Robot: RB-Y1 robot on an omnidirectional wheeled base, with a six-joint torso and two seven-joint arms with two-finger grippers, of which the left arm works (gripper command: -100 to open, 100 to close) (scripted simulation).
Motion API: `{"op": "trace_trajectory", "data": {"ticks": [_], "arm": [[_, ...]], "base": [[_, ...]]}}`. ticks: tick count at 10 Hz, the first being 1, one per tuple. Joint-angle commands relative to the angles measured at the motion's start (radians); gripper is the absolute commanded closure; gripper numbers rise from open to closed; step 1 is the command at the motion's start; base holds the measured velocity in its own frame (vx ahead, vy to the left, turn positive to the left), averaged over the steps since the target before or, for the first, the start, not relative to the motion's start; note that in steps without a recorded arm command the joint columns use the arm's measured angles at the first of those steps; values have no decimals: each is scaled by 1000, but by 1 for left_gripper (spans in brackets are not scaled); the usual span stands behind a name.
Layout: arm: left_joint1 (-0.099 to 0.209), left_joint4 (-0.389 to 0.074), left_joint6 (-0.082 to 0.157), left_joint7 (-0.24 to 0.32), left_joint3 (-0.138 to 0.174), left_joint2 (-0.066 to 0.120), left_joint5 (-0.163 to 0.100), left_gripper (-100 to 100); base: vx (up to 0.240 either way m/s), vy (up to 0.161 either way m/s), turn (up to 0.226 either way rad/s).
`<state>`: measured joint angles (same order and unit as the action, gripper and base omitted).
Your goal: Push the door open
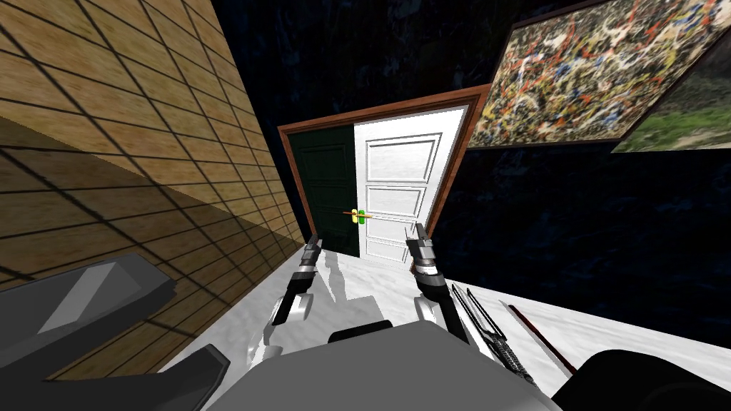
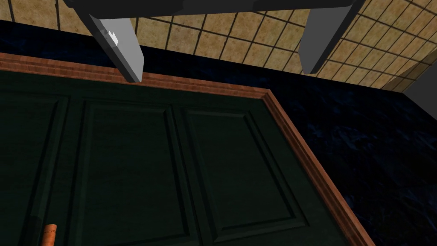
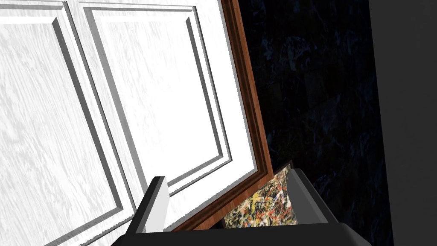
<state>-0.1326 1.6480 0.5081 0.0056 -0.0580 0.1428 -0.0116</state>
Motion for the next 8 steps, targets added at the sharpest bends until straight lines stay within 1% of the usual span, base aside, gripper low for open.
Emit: {"op": "trace_trajectory", "data": {"ticks": [1, 3, 4, 8], "arm": [[16, -25, -2, 2, -3, 3, -1, -100], [35, -55, -5, 3, -8, 5, -2, -100], [50, -78, -6, 4, -11, 6, -3, -100], [93, -146, -11, 6, -22, 7, -6, -100]], "base": [[84, 194, 37], [79, 200, 33], [119, 204, 35], [116, 158, 24]]}}
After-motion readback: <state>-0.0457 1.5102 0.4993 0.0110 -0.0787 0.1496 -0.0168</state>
